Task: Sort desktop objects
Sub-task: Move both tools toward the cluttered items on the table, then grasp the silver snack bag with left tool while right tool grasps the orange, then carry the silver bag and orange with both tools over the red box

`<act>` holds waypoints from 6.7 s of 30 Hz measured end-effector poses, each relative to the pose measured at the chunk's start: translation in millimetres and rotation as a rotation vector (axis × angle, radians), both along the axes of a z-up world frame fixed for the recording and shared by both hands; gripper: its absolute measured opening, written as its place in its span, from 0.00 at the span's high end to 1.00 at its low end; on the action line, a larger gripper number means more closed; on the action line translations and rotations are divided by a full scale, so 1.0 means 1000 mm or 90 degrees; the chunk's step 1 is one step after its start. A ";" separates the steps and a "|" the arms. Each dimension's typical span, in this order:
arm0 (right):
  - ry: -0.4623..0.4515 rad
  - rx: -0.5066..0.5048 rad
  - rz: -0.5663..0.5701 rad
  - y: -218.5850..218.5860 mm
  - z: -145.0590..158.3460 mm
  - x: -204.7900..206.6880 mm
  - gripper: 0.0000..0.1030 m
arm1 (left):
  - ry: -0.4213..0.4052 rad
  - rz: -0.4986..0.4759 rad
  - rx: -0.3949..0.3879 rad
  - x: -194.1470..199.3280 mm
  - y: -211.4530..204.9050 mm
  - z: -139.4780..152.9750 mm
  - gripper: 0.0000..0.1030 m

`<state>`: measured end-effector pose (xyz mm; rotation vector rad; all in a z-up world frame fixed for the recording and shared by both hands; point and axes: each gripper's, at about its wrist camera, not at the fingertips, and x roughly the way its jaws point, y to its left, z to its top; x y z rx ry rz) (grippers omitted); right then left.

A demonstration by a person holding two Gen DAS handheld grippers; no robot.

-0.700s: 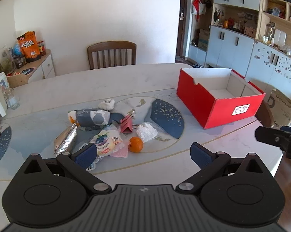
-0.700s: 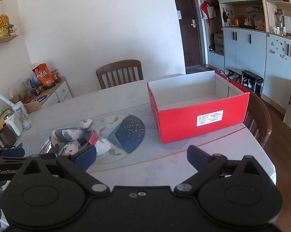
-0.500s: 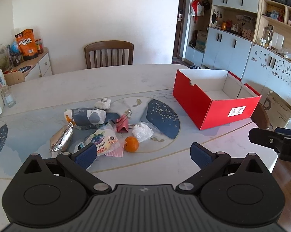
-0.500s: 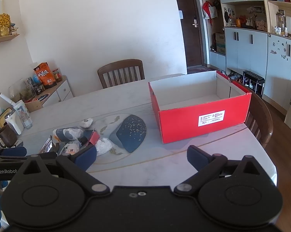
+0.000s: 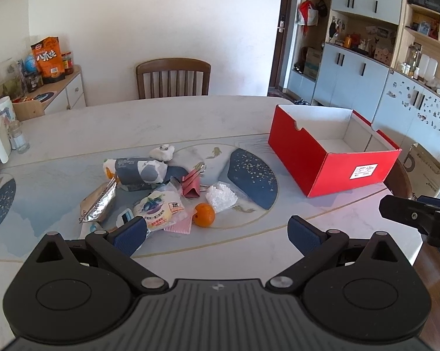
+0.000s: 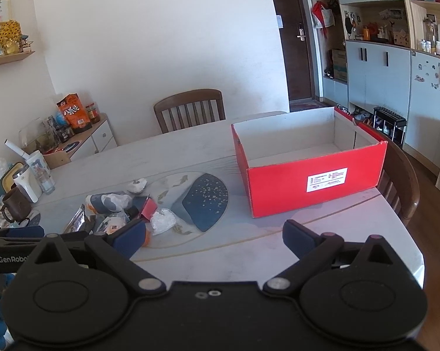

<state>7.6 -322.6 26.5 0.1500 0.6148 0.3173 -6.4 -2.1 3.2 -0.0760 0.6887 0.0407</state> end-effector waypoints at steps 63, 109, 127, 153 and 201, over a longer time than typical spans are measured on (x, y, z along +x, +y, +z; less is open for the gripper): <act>0.129 -0.166 0.158 0.204 -0.112 0.121 0.56 | 0.113 -0.059 0.096 0.125 0.174 -0.111 0.33; 0.064 -0.099 0.179 0.105 -0.034 0.123 0.72 | 0.037 -0.027 0.066 0.106 0.108 -0.025 0.59; 0.015 -0.102 0.132 -0.011 0.005 0.187 0.72 | -0.012 -0.119 0.057 0.153 -0.012 0.015 0.59; 0.029 -0.133 0.073 -0.104 -0.017 0.255 0.72 | 0.023 -0.311 0.103 0.245 -0.164 0.004 0.59; 0.268 -0.230 0.214 -0.097 -0.106 0.350 0.70 | 0.289 -0.424 0.244 0.365 -0.235 -0.085 0.58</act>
